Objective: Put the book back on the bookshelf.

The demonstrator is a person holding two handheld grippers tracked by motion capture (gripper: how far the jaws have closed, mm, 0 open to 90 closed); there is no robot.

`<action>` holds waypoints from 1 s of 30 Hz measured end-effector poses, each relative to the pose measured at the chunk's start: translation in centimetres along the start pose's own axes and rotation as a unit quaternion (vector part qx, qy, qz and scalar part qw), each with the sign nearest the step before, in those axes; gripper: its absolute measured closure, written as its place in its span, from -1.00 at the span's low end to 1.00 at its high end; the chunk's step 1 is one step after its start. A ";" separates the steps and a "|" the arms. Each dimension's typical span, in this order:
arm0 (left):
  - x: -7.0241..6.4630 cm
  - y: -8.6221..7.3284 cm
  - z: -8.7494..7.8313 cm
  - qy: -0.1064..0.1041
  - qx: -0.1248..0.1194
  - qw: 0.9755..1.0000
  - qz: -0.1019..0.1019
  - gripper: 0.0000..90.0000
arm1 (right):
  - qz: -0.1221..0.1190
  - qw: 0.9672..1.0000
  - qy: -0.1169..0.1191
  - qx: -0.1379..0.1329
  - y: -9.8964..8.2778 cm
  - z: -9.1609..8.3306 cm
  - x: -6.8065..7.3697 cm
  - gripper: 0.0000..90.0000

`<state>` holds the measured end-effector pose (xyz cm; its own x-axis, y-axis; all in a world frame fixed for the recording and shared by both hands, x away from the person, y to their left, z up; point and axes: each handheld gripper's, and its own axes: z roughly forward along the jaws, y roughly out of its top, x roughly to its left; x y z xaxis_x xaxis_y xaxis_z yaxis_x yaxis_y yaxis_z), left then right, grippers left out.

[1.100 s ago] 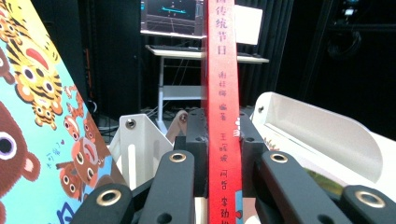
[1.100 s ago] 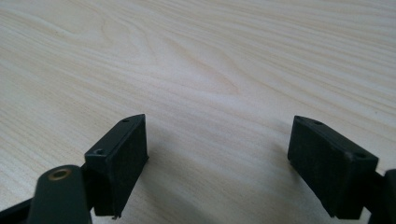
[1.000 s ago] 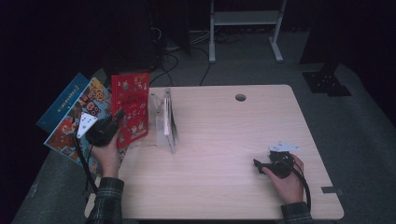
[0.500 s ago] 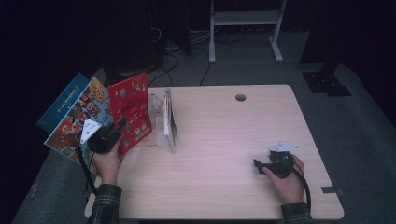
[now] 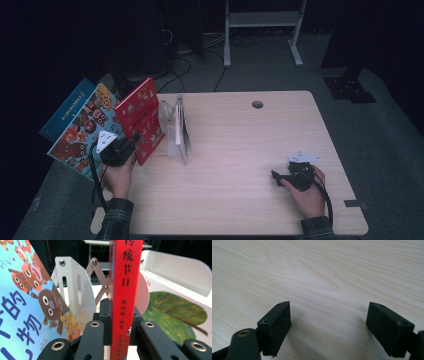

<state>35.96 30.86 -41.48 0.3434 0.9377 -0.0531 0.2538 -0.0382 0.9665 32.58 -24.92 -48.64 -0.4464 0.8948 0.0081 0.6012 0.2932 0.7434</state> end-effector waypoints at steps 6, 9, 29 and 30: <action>0.2 -0.6 0.2 0.002 0.014 1.000 -0.002 0.76 | 0.000 1.000 0.000 0.000 0.0 0.0 0.0 -0.58; 0.3 -0.7 0.1 0.001 0.016 1.000 -0.001 0.76 | 0.000 1.000 0.000 0.000 0.0 0.0 0.0 -0.58; -0.1 -0.6 -1.5 0.023 0.001 1.000 0.007 0.39 | 0.000 1.000 0.000 0.000 0.0 0.0 0.0 -0.58; -0.1 -0.6 -1.7 0.026 0.000 1.000 0.009 0.34 | 0.000 1.000 0.000 0.000 0.0 0.0 0.0 -0.58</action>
<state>34.22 31.41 -41.58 0.3014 0.9532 -0.0227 0.2487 -0.0556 0.9670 32.58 -24.92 -48.64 -0.4466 0.8947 0.0079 0.6009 0.2934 0.7435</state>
